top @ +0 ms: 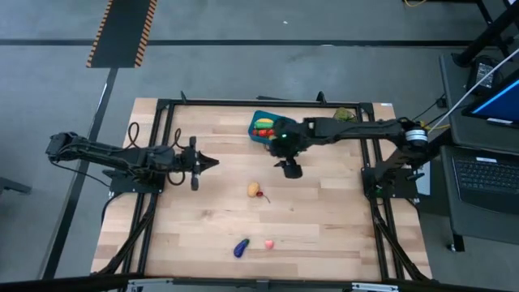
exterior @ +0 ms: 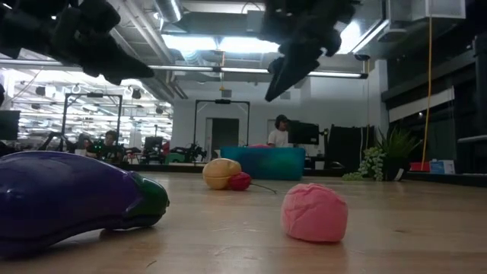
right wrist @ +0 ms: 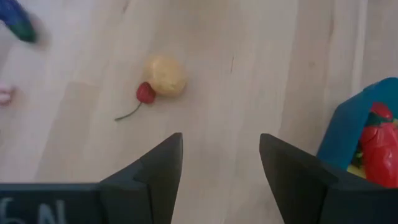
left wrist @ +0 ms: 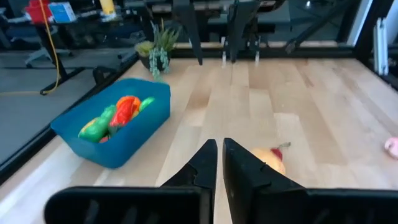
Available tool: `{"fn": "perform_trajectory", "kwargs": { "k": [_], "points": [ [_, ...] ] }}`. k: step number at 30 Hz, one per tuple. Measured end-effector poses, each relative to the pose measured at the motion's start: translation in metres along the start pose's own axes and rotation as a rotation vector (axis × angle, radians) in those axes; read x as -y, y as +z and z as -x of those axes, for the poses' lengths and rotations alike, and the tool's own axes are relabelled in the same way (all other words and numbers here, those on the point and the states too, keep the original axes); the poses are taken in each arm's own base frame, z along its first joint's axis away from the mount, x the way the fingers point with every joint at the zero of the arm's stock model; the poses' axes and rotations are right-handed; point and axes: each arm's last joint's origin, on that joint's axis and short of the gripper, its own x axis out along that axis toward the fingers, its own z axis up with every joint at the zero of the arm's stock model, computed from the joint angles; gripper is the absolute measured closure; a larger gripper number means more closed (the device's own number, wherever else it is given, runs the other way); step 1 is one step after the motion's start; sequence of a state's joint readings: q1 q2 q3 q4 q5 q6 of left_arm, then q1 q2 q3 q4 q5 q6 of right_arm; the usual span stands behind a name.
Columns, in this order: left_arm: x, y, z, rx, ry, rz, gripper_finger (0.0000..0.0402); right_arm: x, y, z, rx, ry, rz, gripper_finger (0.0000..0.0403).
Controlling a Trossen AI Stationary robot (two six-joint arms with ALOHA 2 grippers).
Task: Pick and placing Produce into tupperware
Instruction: Put the brown potato into the blue bin
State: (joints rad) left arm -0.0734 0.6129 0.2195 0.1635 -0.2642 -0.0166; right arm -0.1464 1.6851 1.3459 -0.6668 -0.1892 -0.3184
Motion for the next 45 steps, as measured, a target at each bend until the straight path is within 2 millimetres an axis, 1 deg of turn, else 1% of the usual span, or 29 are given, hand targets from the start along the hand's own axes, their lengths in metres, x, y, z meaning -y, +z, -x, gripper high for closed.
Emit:
{"fn": "perform_trajectory", "kwargs": {
  "k": [3, 9, 12, 15, 17, 21, 26, 30, 36, 41, 45],
  "points": [
    [0.0, -0.004, 0.0, -0.039, 0.001, -0.011, 0.0378, -0.002, 0.016, -0.012, -0.051, -0.052, -0.034, 0.0187],
    [0.0, -0.009, 0.0, -0.092, 0.001, -0.026, 0.0388, -0.011, 0.048, -0.028, -0.073, -0.032, -0.039, 0.0185],
    [0.0, -0.012, 0.001, -0.118, 0.002, -0.033, 0.0398, -0.017, 0.061, -0.036, -0.08, -0.019, -0.023, 0.0172],
    [0.0, -0.013, 0.001, -0.129, 0.001, -0.046, 0.0399, -0.021, 0.068, -0.045, -0.119, -0.045, -0.016, 0.015],
    [0.0, -0.013, 0.001, -0.129, -0.017, -0.063, 0.0395, -0.023, 0.07, -0.051, -0.157, -0.082, 0.006, 0.0135],
    [0.001, -0.012, 0.002, -0.118, -0.049, -0.081, 0.0392, -0.027, 0.072, -0.063, -0.192, -0.08, 0.065, 0.0117],
    [0.0, -0.009, 0.004, -0.095, -0.05, -0.078, 0.04, -0.032, 0.068, -0.08, -0.237, -0.048, 0.157, 0.0121],
    [0.0, -0.008, 0.006, -0.084, -0.05, -0.076, 0.0394, -0.036, 0.066, -0.088, -0.253, -0.034, 0.198, 0.0125],
    [0.0, -0.008, 0.006, -0.085, -0.05, -0.076, 0.0387, -0.044, 0.065, -0.097, -0.269, -0.019, 0.227, 0.0125],
    [0.0, -0.008, 0.006, -0.085, -0.05, -0.076, 0.0397, -0.052, 0.065, -0.103, -0.272, -0.01, 0.243, 0.0125],
    [0.0, -0.008, 0.006, -0.085, -0.05, -0.076, 0.0398, -0.057, 0.07, -0.104, -0.227, -0.016, 0.257, 0.0125]
  ]
}}
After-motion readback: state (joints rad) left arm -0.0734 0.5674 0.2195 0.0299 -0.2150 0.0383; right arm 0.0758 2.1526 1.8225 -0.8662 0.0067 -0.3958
